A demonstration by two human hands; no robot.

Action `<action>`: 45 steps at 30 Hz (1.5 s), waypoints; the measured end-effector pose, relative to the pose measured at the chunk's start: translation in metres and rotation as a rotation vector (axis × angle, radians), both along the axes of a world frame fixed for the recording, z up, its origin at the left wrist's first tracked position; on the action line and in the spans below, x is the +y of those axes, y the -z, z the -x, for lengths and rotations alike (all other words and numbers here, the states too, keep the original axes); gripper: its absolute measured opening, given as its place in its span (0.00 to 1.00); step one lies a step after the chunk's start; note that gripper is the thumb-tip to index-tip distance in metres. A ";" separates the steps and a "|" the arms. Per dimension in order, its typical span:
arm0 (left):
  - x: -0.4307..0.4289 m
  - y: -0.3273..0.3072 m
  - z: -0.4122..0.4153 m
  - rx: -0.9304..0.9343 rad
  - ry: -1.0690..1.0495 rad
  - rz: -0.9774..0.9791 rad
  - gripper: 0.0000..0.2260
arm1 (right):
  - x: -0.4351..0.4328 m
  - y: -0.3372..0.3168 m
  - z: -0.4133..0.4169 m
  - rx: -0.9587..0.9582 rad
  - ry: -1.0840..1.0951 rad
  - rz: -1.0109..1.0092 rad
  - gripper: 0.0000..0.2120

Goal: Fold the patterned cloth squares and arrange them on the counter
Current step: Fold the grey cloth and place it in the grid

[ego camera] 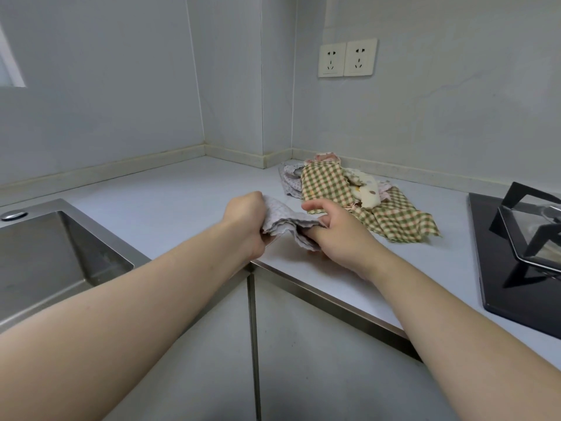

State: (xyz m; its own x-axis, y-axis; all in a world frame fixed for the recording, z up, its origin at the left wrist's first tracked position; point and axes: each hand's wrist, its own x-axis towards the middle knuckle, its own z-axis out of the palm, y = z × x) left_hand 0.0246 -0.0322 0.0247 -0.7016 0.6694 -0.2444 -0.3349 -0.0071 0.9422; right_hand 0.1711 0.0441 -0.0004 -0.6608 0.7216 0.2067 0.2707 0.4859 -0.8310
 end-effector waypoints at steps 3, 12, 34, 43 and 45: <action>0.003 -0.001 -0.010 -0.036 0.033 -0.014 0.08 | 0.003 0.000 -0.002 0.001 0.081 -0.119 0.15; 0.008 0.008 -0.017 0.098 0.000 0.011 0.10 | 0.008 0.002 -0.003 -0.001 0.218 -0.174 0.07; 0.010 0.015 -0.019 0.268 -0.049 0.024 0.14 | 0.006 -0.004 -0.008 0.029 0.268 -0.146 0.06; 0.009 0.013 -0.003 0.425 -0.115 0.028 0.13 | 0.001 -0.012 0.000 0.210 0.227 0.463 0.11; 0.009 0.015 -0.003 0.429 -0.111 0.024 0.14 | 0.000 -0.012 0.002 0.272 0.186 0.510 0.12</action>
